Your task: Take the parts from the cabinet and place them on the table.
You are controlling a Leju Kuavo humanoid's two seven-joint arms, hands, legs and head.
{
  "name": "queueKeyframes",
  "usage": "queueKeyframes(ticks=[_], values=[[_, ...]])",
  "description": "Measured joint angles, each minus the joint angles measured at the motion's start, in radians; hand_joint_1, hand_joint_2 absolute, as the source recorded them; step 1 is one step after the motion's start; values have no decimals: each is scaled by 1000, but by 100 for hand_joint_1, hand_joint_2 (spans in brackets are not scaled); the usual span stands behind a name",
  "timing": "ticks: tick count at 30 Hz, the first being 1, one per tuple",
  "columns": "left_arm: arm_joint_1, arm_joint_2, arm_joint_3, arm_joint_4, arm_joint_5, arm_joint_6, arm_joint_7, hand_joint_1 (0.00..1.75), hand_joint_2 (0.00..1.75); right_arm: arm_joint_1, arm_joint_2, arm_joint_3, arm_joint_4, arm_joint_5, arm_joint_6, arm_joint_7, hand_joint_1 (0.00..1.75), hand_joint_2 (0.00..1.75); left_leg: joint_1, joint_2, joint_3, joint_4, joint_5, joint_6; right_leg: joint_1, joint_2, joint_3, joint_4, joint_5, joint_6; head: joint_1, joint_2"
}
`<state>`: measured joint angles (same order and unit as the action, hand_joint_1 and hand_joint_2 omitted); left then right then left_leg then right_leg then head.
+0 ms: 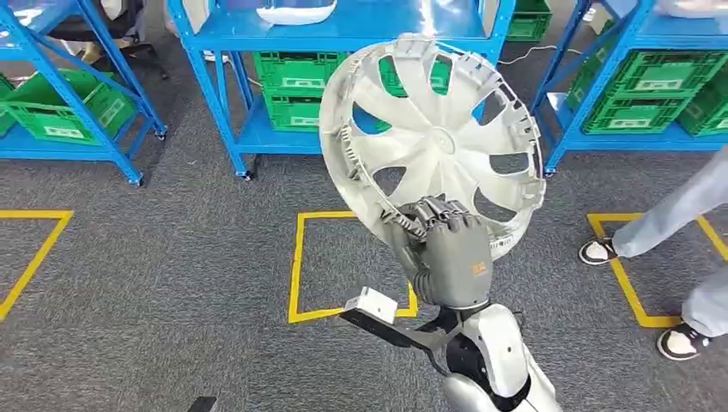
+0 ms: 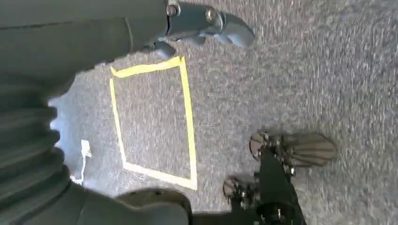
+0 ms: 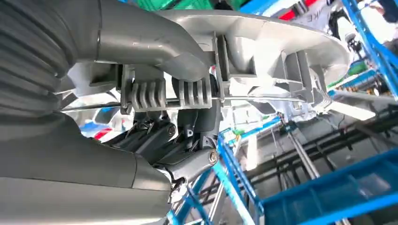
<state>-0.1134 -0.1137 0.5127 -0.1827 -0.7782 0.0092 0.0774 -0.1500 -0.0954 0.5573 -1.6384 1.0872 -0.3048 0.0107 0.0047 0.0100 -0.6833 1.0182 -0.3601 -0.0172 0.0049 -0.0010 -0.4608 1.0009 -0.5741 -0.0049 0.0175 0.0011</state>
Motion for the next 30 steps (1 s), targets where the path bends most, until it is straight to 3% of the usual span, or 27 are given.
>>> queueKeyframes(ticks=[1,2,3,4,5,6,7,8,9,10,11,12,13,14,16,17,19,21,22,23,25,26,27,28,30], values=[[3,2,0,1,0,0,1,0,175,1,0,0,0,0,0,1,175,175,0,-2,-6,-2,3,-6,-8,-3,-15,-6,16,-11,0,0],[3,2,0,1,0,0,0,0,175,1,0,0,0,0,-1,1,175,175,4,-3,-18,14,-36,-13,-9,-7,-30,-5,29,-19,-1,0],[4,1,0,2,0,0,2,0,175,1,-1,0,0,0,-2,2,175,175,4,-5,-32,60,-109,-16,-9,-7,-46,-5,43,-29,-3,0],[3,0,0,2,0,-1,2,0,175,2,-1,0,0,0,-2,2,175,175,5,-5,-46,132,-185,-20,-8,-7,-65,-5,59,-31,-5,0],[2,0,0,2,0,0,2,0,175,4,-1,0,0,1,-3,2,175,175,5,-5,-58,202,-233,-22,-6,-7,-82,-4,73,-33,-5,0],[0,2,1,2,-1,0,2,0,175,7,-1,0,0,1,-6,2,175,175,5,-5,-61,271,-249,-24,-5,-7,-97,-2,89,-32,-5,0],[-1,2,1,2,-3,0,3,0,175,8,-1,0,1,2,-8,1,175,175,5,-5,-56,313,-228,-24,-4,-8,-118,1,103,-31,-6,0],[-1,2,1,2,-4,0,3,0,175,9,-1,-1,1,2,-10,1,175,175,5,-6,-37,322,-182,-22,-3,-8,-142,5,118,-29,-6,0],[-1,3,1,2,-5,0,4,0,175,11,-1,-2,1,2,-11,1,175,175,5,-6,1,293,-137,-19,-3,-7,-163,9,132,-27,-6,0],[-2,3,1,2,-6,0,6,0,175,11,-1,-2,1,2,-11,1,175,175,5,-6,56,233,-119,-14,-2,-7,-180,12,144,-24,-6,0],[-4,3,1,2,-6,0,7,0,175,12,-1,-2,1,2,-11,1,175,175,4,-8,130,143,-137,-9,-2,-7,-191,15,155,-20,-6,0],[-6,3,1,1,-8,0,6,0,175,14,-2,-2,0,3,-12,1,175,175,-1,-11,226,27,-189,-4,3,-7,-198,18,162,-15,-6,0],[-9,3,1,0,-9,-1,2,0,175,15,-3,-4,0,3,-14,0,175,175,-3,-11,253,-49,-224,1,3,-11,-202,18,171,-8,-4,0],[-11,2,1,0,-10,-5,-3,0,175,19,-5,-4,0,6,-17,-1,175,175,-7,-12,236,-42,-215,5,1,-12,-204,12,185,-4,-5,0],[-4,2,1,1,-15,-14,-18,0,175,30,-9,-5,0,16,-25,-4,175,175,-8,-10,224,-43,-198,23,-2,-12,-208,7,203,13,-6,0],[-2,0,1,2,-16,-18,-21,0,175,36,-15,-6,0,18,-29,-5,175,175,-3,-3,217,-44,-187,32,-8,-8,-216,19,193,16,-9,0],[0,2,2,2,-20,-18,-24,0,175,47,-23,-9,0,22,-35,-3,175,175,-3,-4,190,-44,-163,44,-10,-4,-264,143,79,30,0,0],[2,2,2,2,-24,-20,-27,0,175,58,-30,-11,0,27,-42,-2,175,175,-4,-3,161,-39,-143,43,-12,-4,-310,299,-7,39,0,0],[5,2,2,3,-26,-21,-27,0,175,67,-32,-12,-2,31,-46,-1,175,175,-3,-3,151,-36,-135,41,-12,-4,-307,327,-21,40,0,0],[7,2,2,3,-27,-21,-29,0,175,75,-35,-13,-7,35,-47,-1,175,175,-3,-3,135,-30,-127,39,-13,-4,-278,304,-12,40,0,0],[9,2,2,3,-29,-21,-29,0,175,82,-39,-14,-15,36,-50,0,175,175,-2,-4,112,-15,-119,33,-13,-3,-155,144,45,37,0,0],[8,1,2,3,-29,-21,-31,0,175,82,-39,-15,-18,36,-50,-2,175,175,-2,-14,104,-6,-116,28,-15,15,-87,50,64,32,0,0],[8,1,2,3,-29,-21,-34,0,175,83,-41,-16,-19,36,-50,-5,175,175,-4,-11,91,0,-113,22,-14,43,-69,13,37,25,0,0],[6,1,2,3,-29,-21,-38,0,175,88,-42,-16,-23,35,-52,-10,175,175,-5,-14,88,3,-110,16,-8,32,-76,13,51,15,-1,0],[9,1,2,3,-27,-16,-45,0,175,89,-48,-16,-23,34,-51,-16,175,175,-1,-21,85,-1,-99,4,-2,20,-81,17,55,5,0,0]])
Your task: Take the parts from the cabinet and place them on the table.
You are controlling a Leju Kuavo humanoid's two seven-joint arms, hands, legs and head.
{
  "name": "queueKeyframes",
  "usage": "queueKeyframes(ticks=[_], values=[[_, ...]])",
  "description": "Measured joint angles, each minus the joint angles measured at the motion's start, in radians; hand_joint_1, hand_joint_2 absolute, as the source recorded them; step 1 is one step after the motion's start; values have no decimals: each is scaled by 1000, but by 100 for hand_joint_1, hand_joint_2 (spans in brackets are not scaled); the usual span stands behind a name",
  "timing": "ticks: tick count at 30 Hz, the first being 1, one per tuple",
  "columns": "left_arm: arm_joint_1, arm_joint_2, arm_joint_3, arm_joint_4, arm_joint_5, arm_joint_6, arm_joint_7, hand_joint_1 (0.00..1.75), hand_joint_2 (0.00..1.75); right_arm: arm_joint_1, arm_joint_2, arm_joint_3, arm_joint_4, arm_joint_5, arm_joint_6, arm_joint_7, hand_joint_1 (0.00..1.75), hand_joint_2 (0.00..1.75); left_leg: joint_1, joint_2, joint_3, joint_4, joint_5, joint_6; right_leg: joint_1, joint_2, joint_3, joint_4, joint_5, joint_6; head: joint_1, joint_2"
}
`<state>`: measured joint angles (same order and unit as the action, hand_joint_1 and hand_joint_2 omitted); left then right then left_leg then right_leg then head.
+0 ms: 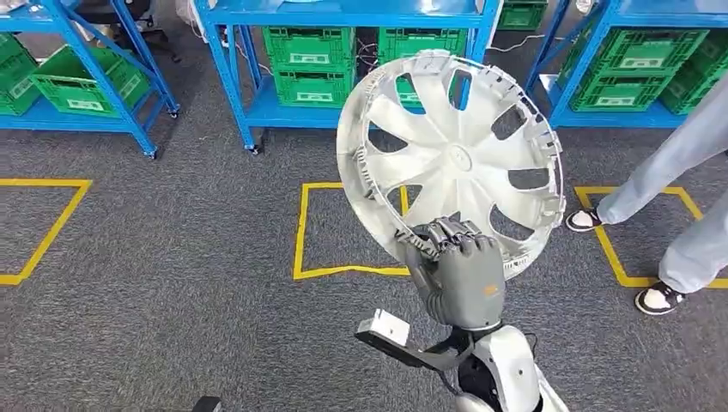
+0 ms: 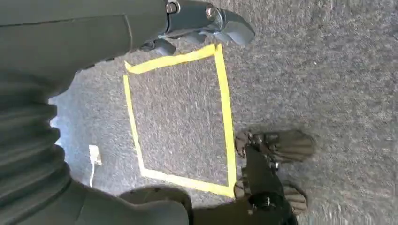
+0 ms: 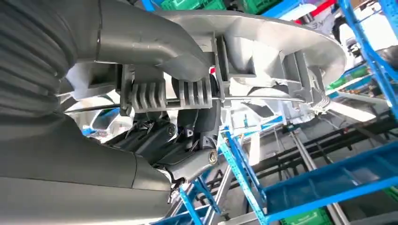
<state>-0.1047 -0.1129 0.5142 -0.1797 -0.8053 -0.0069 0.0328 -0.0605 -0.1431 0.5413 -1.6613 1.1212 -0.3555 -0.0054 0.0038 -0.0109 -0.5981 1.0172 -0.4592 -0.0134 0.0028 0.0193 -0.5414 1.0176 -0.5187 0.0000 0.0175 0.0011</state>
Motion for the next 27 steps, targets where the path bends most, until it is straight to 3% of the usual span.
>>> queueKeyframes(ticks=[2,4,6,7,8,9,11,12,13,17,18,19,20,21,22,23,24,25,26,27], values=[[3,1,0,0,1,1,-2,0,175,-3,0,0,0,-2,1,-3,175,175,-2,-7,-8,8,3,-11,-9,-18,-3,-11,16,-17,1,0],[5,-1,1,1,1,1,-2,0,175,-6,0,0,0,-3,4,-4,175,175,0,-2,-44,85,-64,-19,-10,-32,-10,-11,22,-27,-6,0],[5,-1,1,1,1,1,1,0,175,-10,1,0,0,-3,11,-4,175,175,2,1,-102,227,-139,-26,-8,-48,-21,-10,28,-30,-6,0],[6,-1,2,1,0,1,6,0,175,-14,3,0,0,-3,22,-2,175,175,2,2,-125,292,-160,-28,-8,-57,-28,-9,32,-30,-6,0],[9,-1,2,1,0,1,10,0,175,-17,7,0,0,-1,35,2,175,175,3,4,-121,296,-154,-27,-8,-64,-33,-8,35,-28,-6,0],[11,-1,3,1,0,1,10,0,175,-19,13,0,0,2,45,7,175,175,3,7,-93,257,-129,-26,-8,-72,-36,-7,37,-27,-6,0],[11,0,3,1,0,1,12,0,175,-22,23,1,0,4,56,15,175,175,3,26,12,87,-58,-23,-9,-90,-39,-4,40,-22,-6,0],[10,0,3,0,0,1,12,0,175,-24,28,1,-2,8,58,15,175,175,2,66,56,4,-52,-21,-7,-98,-38,-1,41,-18,-6,0],[7,0,3,0,0,1,11,0,175,-25,30,1,-3,12,59,15,175,175,-6,70,54,-6,-51,-9,0,-105,-42,4,41,-11,-7,0],[11,0,5,0,-2,1,9,0,175,-31,37,3,-8,22,59,11,175,175,-5,32,45,-5,-38,19,-1,-129,-43,2,45,9,-5,0],[11,0,5,0,-3,1,9,0,175,-33,37,3,-9,22,59,12,175,175,-1,24,42,-6,-33,25,-7,-93,-47,19,29,19,-4,0],[9,1,5,0,-5,1,11,0,175,-33,37,3,-11,22,58,13,175,175,0,17,38,-6,-29,31,-8,-52,-69,68,-11,22,-4,0],[6,1,6,0,-6,1,13,0,175,-31,37,3,-11,22,58,13,175,175,-1,8,33,-6,-26,36,-8,-32,-104,151,-59,24,-3,0],[4,1,6,0,-8,1,14,0,175,-28,37,2,-11,23,58,14,175,175,-3,-3,27,-4,-22,37,-7,-27,-144,242,-100,25,-2,0],[4,1,6,0,-9,0,16,0,175,-26,37,2,-11,25,58,13,175,175,-5,-15,22,-2,-20,39,-6,-26,-173,308,-122,23,-3,0],[4,1,6,0,-9,0,16,0,175,-24,37,2,-11,27,58,13,175,175,-6,-27,18,0,-18,39,-6,-25,-183,330,-118,20,-3,0],[4,1,6,0,-10,0,17,0,175,-23,37,2,-11,28,58,14,175,175,-7,-39,16,2,-17,38,-5,-24,-168,301,-93,15,-2,0],[4,1,6,0,-11,0,17,0,175,-23,37,2,-11,28,58,14,175,175,-9,-51,15,4,-15,37,-3,-20,-132,235,-54,8,-3,0],[3,1,6,0,-11,-1,17,0,175,-23,37,1,-11,29,56,14,175,175,-10,-66,15,5,-14,35,1,-3,-78,132,-4,-2,-2,0],[2,0,6,0,-12,-1,16,0,175,-23,35,0,-11,31,54,13,175,175,-8,-76,14,7,-13,34,2,39,-31,41,28,-14,-3,0]])
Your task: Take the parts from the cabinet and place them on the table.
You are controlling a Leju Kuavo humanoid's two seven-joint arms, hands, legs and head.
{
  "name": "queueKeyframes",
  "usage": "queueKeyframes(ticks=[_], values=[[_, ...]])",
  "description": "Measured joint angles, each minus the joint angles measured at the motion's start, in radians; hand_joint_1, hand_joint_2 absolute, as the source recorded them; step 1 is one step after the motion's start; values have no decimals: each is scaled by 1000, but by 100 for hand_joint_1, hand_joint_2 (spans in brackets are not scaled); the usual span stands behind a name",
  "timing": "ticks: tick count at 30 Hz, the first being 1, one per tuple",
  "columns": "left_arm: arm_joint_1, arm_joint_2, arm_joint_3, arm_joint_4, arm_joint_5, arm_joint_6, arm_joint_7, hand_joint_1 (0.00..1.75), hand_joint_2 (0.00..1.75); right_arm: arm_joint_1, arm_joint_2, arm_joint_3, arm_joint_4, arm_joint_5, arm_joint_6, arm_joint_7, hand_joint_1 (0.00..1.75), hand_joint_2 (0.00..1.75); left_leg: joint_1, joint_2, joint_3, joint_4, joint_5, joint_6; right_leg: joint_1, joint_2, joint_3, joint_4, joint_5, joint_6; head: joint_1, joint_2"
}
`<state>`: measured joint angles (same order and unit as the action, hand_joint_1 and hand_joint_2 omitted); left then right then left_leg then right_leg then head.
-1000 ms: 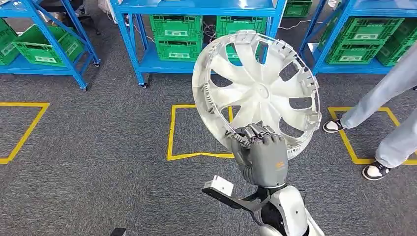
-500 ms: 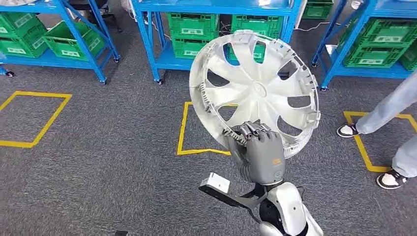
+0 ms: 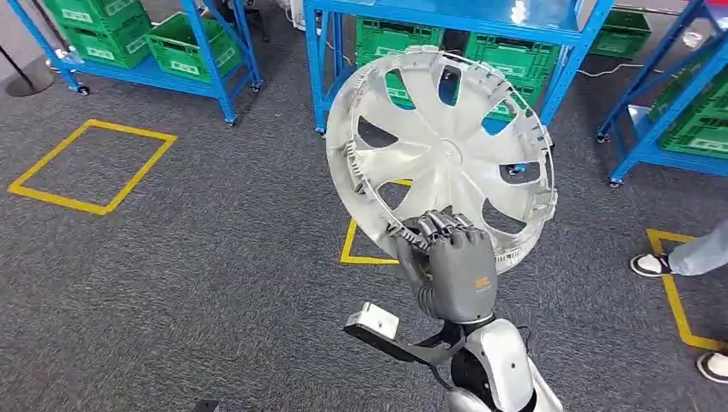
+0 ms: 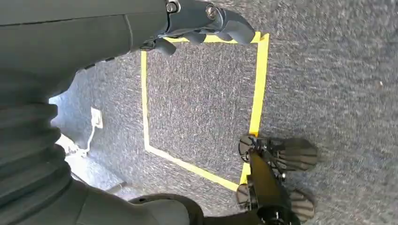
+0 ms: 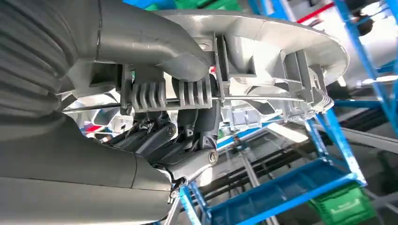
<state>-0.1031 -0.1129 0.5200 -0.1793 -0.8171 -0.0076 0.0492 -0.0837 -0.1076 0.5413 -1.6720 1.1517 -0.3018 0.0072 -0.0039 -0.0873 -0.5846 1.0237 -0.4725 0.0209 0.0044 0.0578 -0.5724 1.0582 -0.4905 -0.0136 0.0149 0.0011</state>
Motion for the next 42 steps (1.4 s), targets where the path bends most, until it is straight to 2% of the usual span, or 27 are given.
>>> queueKeyframes(ticks=[1,2,5,6,8,10,11,12,14,15,16,17,20,21,23,25,26,28,30,31,32,35,36,37,39,41,42], values=[[-3,-3,0,0,0,-3,0,0,175,2,-2,0,0,0,-6,-3,175,175,-4,-8,-7,3,2,-5,-4,38,10,-28,-17,-9,-4,0],[-6,-2,1,-1,0,-4,0,0,175,4,-4,-2,-1,1,-16,-5,175,175,2,-22,-15,4,7,-12,0,25,8,-35,-10,-1,-2,0],[-2,-2,1,0,-2,-5,-1,0,175,10,-10,-2,-1,2,-31,-12,175,175,7,-54,-24,-4,18,-33,-1,-6,9,-45,-3,-9,-2,0],[-1,-1,1,0,-2,-5,-1,0,175,11,-10,-2,-1,1,-34,-12,175,175,6,-30,-31,10,8,-33,-10,-26,14,-55,3,-9,1,0],[-5,-3,1,0,-3,-4,-2,0,175,15,-10,-2,-2,1,-39,-12,175,175,2,55,-80,109,-59,-46,-11,-47,14,-59,5,-14,-12,0],[-8,-2,1,0,-6,-2,-2,0,175,23,-14,-2,-2,2,-42,-12,175,175,9,78,-149,261,-124,-58,-11,-76,13,-57,4,-15,-13,0],[-7,-2,1,0,-6,-1,-2,0,175,26,-16,-2,-2,2,-45,-13,175,175,12,81,-166,299,-129,-62,-12,-90,11,-56,4,-14,-12,0],[-5,-2,1,0,-7,-1,-2,0,175,31,-17,-2,-2,2,-46,-13,175,175,16,84,-155,283,-110,-66,-13,-103,11,-55,3,-13,-13,0],[-5,0,1,0,-9,-1,-2,0,175,35,-20,-3,-2,2,-50,-13,175,175,21,99,-72,138,-36,-71,-16,-126,11,-51,0,-7,-13,0],[-6,0,1,-1,-9,-1,-2,0,175,39,-21,-3,-2,2,-52,-13,175,175,23,127,-20,49,-4,-73,-17,-135,12,-47,-4,-2,-12,0],[-10,-2,1,-1,-9,-1,-3,0,175,46,-23,-3,-5,3,-56,-14,175,175,14,163,1,3,-18,-68,-9,-144,10,-41,-9,7,-16,0],[-9,-1,1,-1,-9,-1,-6,0,175,51,-26,-4,-8,3,-59,-15,175,175,18,146,1,1,-7,-50,-6,-150,10,-38,-10,13,-11,0],[2,-1,1,0,-9,0,-11,0,175,55,-27,-4,-13,7,-68,-19,175,175,12,119,-12,6,-6,-32,-8,-175,12,-40,-9,27,-8,0],[5,0,2,-1,-9,1,-12,0,175,54,-27,-4,-15,7,-68,-18,175,175,17,108,-10,2,0,-23,-14,-160,11,-34,-18,37,-6,0],[6,2,5,-1,-8,2,-19,0,175,54,-31,-4,-16,6,-68,-19,175,175,17,89,-15,2,4,-13,-17,-83,-30,66,-90,40,-2,0],[7,2,6,0,-5,2,-23,0,175,56,-36,-4,-16,5,-67,-19,175,175,13,67,-21,3,7,-7,-15,-64,-109,236,-166,39,-1,0],[10,2,6,0,-3,2,-23,0,175,56,-36,-4,-16,3,-66,-19,175,175,11,55,-23,4,8,-6,-13,-63,-134,285,-175,36,-1,0],[17,2,7,0,-2,2,-23,0,175,56,-36,-4,-16,2,-65,-19,175,175,8,27,-23,6,10,-6,-10,-60,-107,228,-121,26,-1,0],[18,2,7,0,-2,2,-26,0,175,54,-36,-4,-16,0,-64,-19,175,175,7,-2,-23,8,12,-9,-8,-33,-12,44,-31,11,-1,0],[18,0,7,0,-1,2,-26,0,175,52,-36,-4,-16,0,-64,-19,175,175,10,-13,-24,9,14,-13,-7,19,19,-23,-30,0,-1,0],[17,0,7,0,-1,2,-26,0,175,53,-36,-4,-16,0,-63,-19,175,175,5,-23,-29,10,17,-20,-5,23,19,-31,-27,1,-3,0],[23,1,8,0,-1,2,-26,0,175,49,-37,-4,-19,0,-62,-19,175,175,14,-50,-37,0,30,-41,3,-9,16,-31,-21,-3,0,0],[25,3,8,0,-1,2,-25,0,175,49,-37,-4,-19,-1,-62,-19,175,175,10,-42,-43,6,28,-43,-11,-26,21,-46,-11,-12,0,0],[26,2,8,0,-1,2,-25,0,175,48,-37,-4,-19,-2,-63,-19,175,175,4,14,-51,25,11,-45,-10,-37,23,-49,-9,-17,-2,0],[23,1,8,0,-1,5,-25,0,175,50,-40,-4,-20,-10,-64,-21,175,175,8,69,-109,152,-66,-55,-8,-61,22,-48,-10,-24,-8,0],[22,1,8,0,-2,10,-22,0,175,51,-44,-4,-20,-13,-66,-26,175,175,12,77,-173,297,-121,-64,-8,-90,20,-48,-11,-25,-9,0],[23,1,8,0,-2,13,-19,0,175,52,-45,-4,-20,-13,-67,-27,175,175,15,79,-175,307,-114,-68,-9,-103,21,-48,-11,-25,-9,0]])
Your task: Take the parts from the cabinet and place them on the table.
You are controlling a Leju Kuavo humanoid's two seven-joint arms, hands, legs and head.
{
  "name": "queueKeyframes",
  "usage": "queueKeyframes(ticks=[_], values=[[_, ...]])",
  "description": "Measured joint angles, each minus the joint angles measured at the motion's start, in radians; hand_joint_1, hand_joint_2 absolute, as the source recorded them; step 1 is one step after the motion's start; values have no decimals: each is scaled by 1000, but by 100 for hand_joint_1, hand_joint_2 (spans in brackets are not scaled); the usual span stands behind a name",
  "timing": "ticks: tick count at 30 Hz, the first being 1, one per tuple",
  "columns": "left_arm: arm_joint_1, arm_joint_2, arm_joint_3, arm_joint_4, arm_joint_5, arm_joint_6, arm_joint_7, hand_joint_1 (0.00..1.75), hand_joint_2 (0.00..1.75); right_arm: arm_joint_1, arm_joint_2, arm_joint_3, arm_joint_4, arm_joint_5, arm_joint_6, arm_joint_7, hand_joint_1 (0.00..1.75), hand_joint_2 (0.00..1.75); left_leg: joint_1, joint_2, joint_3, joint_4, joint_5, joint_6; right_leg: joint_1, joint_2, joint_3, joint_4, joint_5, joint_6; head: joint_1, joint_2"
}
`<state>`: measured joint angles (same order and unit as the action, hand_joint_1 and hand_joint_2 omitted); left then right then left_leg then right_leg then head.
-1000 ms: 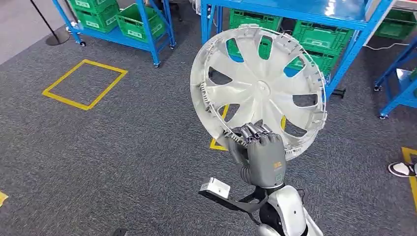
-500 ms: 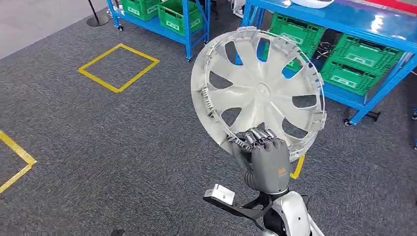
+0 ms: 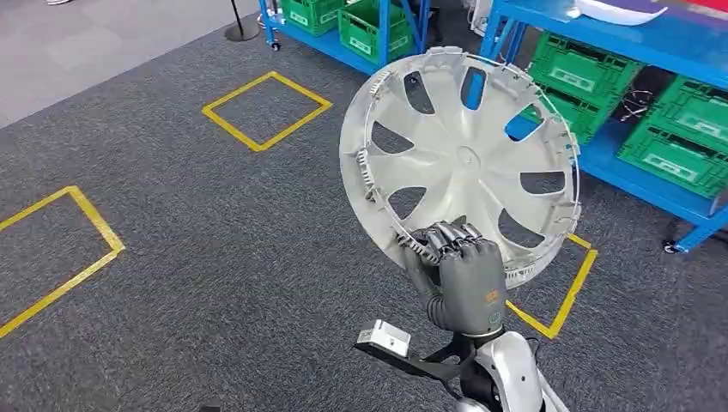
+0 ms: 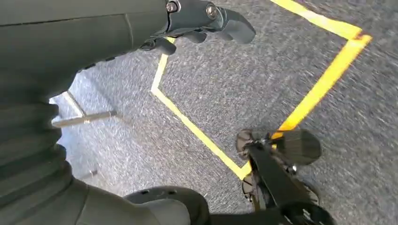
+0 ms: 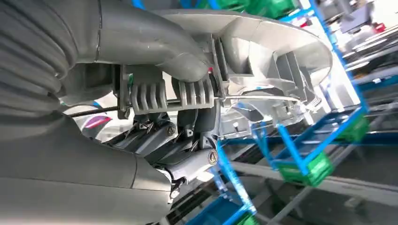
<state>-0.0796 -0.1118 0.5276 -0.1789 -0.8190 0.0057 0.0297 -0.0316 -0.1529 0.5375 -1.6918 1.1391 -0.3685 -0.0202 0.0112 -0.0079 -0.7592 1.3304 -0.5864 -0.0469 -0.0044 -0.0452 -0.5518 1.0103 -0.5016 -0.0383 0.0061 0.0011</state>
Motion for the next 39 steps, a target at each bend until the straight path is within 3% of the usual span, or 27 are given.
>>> queueKeyframes(ticks=[1,3,4,5,6,9,11,12,13,14,15,16,18,19,20,22,24,26,27,29,30,31,33,34,35,36,39], values=[[0,0,0,0,-1,1,1,0,175,0,-1,0,0,-1,-1,-1,175,175,2,4,22,-36,26,-2,0,-11,0,0,0,1,0,0],[-1,2,0,-1,-6,3,2,0,175,0,-3,0,0,-2,-2,-1,175,175,5,29,118,-203,99,-4,-2,-33,3,3,-4,6,0,0],[-4,2,0,-2,-8,3,3,0,175,0,-4,0,0,-2,-2,-1,175,175,4,78,170,-296,116,-3,0,-43,5,8,-9,13,0,0],[-8,1,0,-2,-10,3,4,0,175,-1,-5,0,0,-2,-4,0,175,175,-4,78,175,-303,111,9,7,-51,3,12,-14,21,0,0],[-9,1,0,-2,-10,3,4,0,175,-1,-6,0,0,-2,-5,-2,175,175,-2,62,170,-303,115,21,7,-59,3,10,-13,26,4,0],[-9,1,0,-1,-15,3,10,0,175,-3,-6,1,0,-2,-7,0,175,175,-5,31,163,-308,122,41,4,-85,7,9,-14,45,3,0],[-10,0,0,-1,-18,3,13,0,175,-2,-6,1,0,0,-9,5,175,175,1,13,161,-312,129,53,-5,6,-17,67,-59,55,6,0],[-14,2,0,-2,-19,5,16,0,175,0,-7,1,0,1,-10,9,175,175,1,3,158,-312,131,57,-6,29,-53,143,-102,57,10,0],[-17,1,0,-2,-19,5,18,0,175,2,-9,1,0,3,-9,9,175,175,-1,-10,155,-312,132,59,-6,38,-99,237,-144,58,10,0],[-17,1,0,-2,-19,5,19,0,175,4,-11,1,0,3,-9,11,175,175,-2,-23,153,-311,133,60,-5,40,-133,304,-165,59,10,0],[-17,1,0,-1,-21,5,21,0,175,5,-11,1,0,4,-9,11,175,175,-2,-36,153,-310,133,60,-5,40,-149,332,-162,58,10,0],[-16,1,0,-1,-22,5,22,0,175,6,-11,1,0,4,-8,12,175,175,-2,-48,153,-308,133,59,-5,42,-140,309,-136,55,10,0],[-17,1,0,-1,-27,5,23,0,175,6,-11,1,0,4,-7,14,175,175,-2,-77,153,-303,135,57,-7,55,-62,147,-43,47,10,0],[-18,0,0,-1,-28,5,24,0,175,6,-11,1,0,5,-7,14,175,175,-1,-89,152,-301,135,54,-8,89,-16,56,-6,42,10,0],[-20,-1,0,-1,-29,5,27,0,175,6,-12,1,0,6,-7,14,175,175,-5,-98,148,-298,136,46,-7,124,-6,27,-20,41,9,0],[-21,0,0,-1,-31,5,30,0,175,8,-13,1,0,11,-6,15,175,175,0,-117,140,-301,142,31,-1,101,-10,25,-12,38,8,0],[-18,0,0,0,-32,5,32,0,175,7,-13,1,-1,16,-5,18,175,175,1,-138,134,-312,151,13,0,80,-7,15,-3,21,9,0],[-18,-1,0,0,-34,5,34,0,175,7,-13,1,-2,21,-3,21,175,175,-4,-41,115,-266,119,14,-4,56,-3,3,5,4,4,0],[-22,-3,0,0,-34,5,34,0,175,8,-13,1,-2,22,-2,24,175,175,-3,-15,84,-199,76,11,-3,42,-5,4,5,0,2,0],[-25,-3,0,0,-35,5,33,0,175,10,-13,1,-2,24,0,27,175,175,1,-3,19,-45,3,3,0,16,-6,4,4,-1,2,0],[-24,-3,0,0,-35,5,34,0,175,12,-13,1,-2,26,1,28,175,175,3,-2,1,3,-8,0,0,1,-7,4,4,-1,2,0],[-23,-3,0,0,-35,6,34,0,175,13,-13,1,-2,28,2,29,175,175,4,1,12,-9,6,-2,0,-11,-7,4,4,-1,2,0],[-23,-2,0,-1,-36,7,34,0,175,13,-13,1,-2,31,5,30,175,175,7,17,95,-151,76,-4,-1,-35,-6,7,2,3,2,0],[-25,-2,0,-2,-36,7,34,0,175,13,-12,1,-2,34,6,30,175,175,8,41,150,-244,109,-5,-2,-46,-4,10,-1,8,2,0],[-28,-3,0,-2,-37,7,34,0,175,13,-13,1,-3,36,7,30,175,175,1,86,175,-300,98,-1,4,-55,-5,14,-6,16,2,0],[-28,-5,0,-2,-37,9,34,0,175,11,-13,1,-5,37,7,31,175,175,2,67,178,-303,109,16,7,-62,-6,21,-10,24,3,0],[-23,-4,0,-1,-37,11,39,0,175,11,-13,1,-9,37,7,29,175,175,-5,34,168,-299,110,33,4,-89,-1,16,-8,39,5,0]])
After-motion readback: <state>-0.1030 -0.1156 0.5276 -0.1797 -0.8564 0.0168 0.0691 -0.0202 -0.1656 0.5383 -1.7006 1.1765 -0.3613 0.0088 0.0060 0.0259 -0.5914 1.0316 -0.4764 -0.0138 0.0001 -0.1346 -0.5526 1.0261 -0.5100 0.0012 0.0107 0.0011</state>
